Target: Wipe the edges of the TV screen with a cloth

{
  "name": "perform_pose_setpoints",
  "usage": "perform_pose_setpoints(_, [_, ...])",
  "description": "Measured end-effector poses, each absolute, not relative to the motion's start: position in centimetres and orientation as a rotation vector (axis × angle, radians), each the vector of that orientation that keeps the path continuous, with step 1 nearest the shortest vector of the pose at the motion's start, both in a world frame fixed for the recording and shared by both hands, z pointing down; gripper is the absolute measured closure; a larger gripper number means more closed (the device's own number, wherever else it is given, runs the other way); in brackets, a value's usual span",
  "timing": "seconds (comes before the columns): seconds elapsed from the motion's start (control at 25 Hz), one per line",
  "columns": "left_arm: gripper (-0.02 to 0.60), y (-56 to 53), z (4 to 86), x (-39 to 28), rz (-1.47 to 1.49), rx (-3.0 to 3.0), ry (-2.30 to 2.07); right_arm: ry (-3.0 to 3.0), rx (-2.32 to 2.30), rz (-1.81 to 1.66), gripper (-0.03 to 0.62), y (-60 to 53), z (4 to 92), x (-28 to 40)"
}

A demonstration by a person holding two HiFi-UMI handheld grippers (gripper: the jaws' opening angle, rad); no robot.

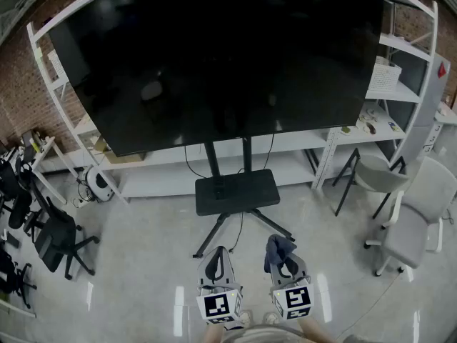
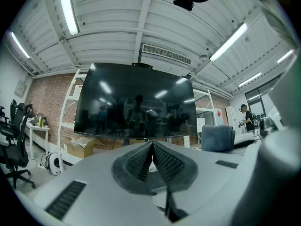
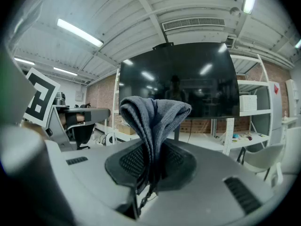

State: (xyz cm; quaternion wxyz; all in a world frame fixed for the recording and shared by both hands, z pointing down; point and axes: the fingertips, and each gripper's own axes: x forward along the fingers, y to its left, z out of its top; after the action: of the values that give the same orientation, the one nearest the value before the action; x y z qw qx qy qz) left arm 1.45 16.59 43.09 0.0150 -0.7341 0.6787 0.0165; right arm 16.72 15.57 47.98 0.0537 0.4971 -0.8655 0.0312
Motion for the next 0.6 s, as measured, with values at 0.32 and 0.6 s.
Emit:
perform_pose_setpoints(0.32, [0.566, 16.7, 43.1, 1.0, 0.076, -2.308, 2.097, -2.622, 1.519, 0.119, 0.545, 15.8, 48.2, 16.7])
perform_pose_setpoints(0.6, [0.566, 17.2, 43.0, 0.3, 0.088, -2.32, 2.09, -2.639, 1.547, 0.124, 0.545, 16.4, 47.5, 16.2])
